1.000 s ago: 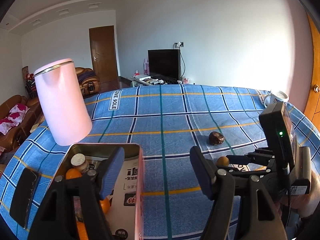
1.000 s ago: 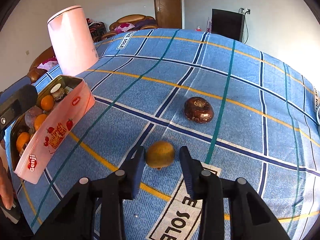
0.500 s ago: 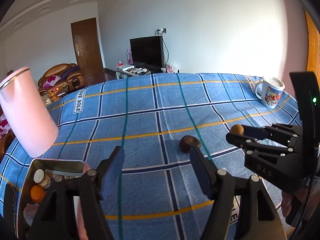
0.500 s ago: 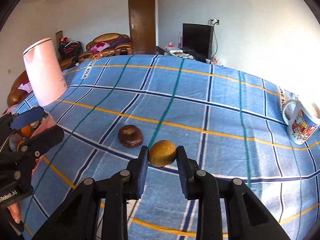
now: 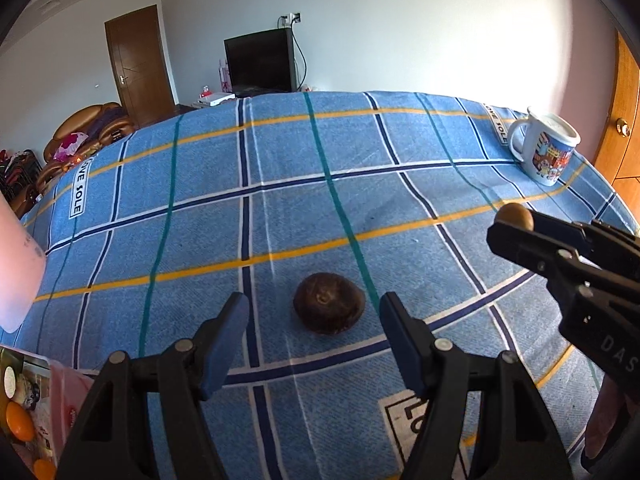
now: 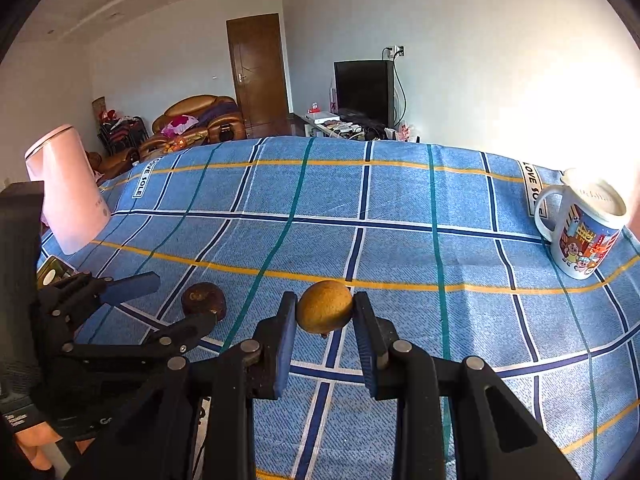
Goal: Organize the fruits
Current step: 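Close the left tool on the second dark brown round fruit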
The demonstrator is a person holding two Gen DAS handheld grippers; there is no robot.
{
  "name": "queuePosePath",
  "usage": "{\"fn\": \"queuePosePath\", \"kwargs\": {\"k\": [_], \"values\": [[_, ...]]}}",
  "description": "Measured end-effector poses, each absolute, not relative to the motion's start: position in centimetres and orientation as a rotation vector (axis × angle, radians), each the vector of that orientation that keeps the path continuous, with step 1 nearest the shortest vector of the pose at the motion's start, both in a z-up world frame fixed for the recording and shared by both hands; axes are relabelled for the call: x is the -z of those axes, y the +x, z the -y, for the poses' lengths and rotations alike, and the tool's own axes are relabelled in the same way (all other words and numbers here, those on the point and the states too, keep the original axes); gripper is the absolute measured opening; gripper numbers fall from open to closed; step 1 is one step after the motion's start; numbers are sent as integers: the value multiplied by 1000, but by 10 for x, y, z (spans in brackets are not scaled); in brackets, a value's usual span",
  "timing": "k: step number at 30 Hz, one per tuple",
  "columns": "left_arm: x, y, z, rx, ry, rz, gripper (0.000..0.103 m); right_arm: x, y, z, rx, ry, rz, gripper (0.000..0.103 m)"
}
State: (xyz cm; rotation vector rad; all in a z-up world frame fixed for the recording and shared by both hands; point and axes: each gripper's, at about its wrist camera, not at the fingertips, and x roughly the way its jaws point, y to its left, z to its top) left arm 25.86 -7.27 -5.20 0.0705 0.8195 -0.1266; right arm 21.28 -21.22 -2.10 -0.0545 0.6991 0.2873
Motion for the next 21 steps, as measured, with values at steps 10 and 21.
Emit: {"fn": "queuePosePath", "kwargs": {"k": [10,21], "values": [[64,278,74,163,31,-902,54,28,215,207,-316,-56,-714,30],[53,254,62,174,-11,-831,41,30,200,198,-354,-61,-677,30]]}}
